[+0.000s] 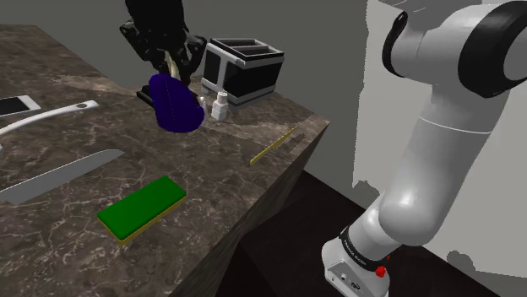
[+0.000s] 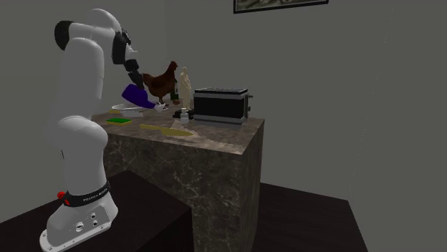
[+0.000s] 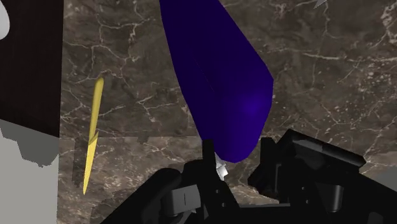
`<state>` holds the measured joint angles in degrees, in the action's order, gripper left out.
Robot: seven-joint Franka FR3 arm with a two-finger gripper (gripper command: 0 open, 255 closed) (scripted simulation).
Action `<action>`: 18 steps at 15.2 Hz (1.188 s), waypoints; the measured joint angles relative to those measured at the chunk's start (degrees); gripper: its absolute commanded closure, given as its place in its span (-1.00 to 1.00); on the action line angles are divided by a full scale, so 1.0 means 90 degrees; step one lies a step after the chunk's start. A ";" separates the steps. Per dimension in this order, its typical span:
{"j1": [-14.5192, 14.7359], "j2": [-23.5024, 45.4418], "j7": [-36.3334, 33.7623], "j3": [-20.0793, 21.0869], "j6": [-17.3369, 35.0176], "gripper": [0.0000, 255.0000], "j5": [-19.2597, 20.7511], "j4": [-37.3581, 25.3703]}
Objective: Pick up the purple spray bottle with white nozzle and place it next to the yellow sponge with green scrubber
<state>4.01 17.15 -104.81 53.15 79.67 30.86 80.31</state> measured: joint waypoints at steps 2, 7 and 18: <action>0.0536 0.0570 -0.0306 -0.0070 -0.0192 1.00 0.0368 -0.0490; 0.1550 0.1512 -0.0714 -0.0285 -0.0535 1.00 0.0928 -0.1462; 0.1163 0.1429 -0.1076 -0.0210 0.0400 1.00 0.0842 -0.0341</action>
<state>14.48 30.02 -114.50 51.26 83.27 38.44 77.24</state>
